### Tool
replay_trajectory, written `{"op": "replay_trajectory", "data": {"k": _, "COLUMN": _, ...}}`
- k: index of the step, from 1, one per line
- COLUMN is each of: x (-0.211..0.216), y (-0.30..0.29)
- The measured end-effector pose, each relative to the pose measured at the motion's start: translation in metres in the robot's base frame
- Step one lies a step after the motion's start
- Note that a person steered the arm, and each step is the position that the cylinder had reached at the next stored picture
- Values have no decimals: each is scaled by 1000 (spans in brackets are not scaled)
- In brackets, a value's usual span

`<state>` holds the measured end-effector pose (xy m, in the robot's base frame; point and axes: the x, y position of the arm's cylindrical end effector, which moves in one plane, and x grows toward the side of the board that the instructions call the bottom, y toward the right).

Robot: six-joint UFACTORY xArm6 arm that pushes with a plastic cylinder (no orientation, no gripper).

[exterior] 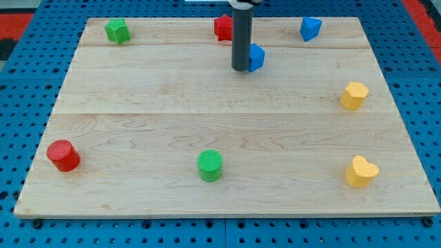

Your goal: Push the blue cube into the red star

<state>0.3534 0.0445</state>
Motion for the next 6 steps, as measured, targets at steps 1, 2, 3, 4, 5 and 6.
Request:
{"op": "replay_trajectory", "data": {"k": 1, "x": 24, "y": 36}}
{"op": "replay_trajectory", "data": {"k": 2, "x": -15, "y": 29}}
{"op": "replay_trajectory", "data": {"k": 3, "x": -55, "y": -5}}
{"op": "replay_trajectory", "data": {"k": 4, "x": -63, "y": -4}}
{"op": "replay_trajectory", "data": {"k": 5, "x": -57, "y": 119}}
{"op": "replay_trajectory", "data": {"k": 6, "x": -109, "y": 188}}
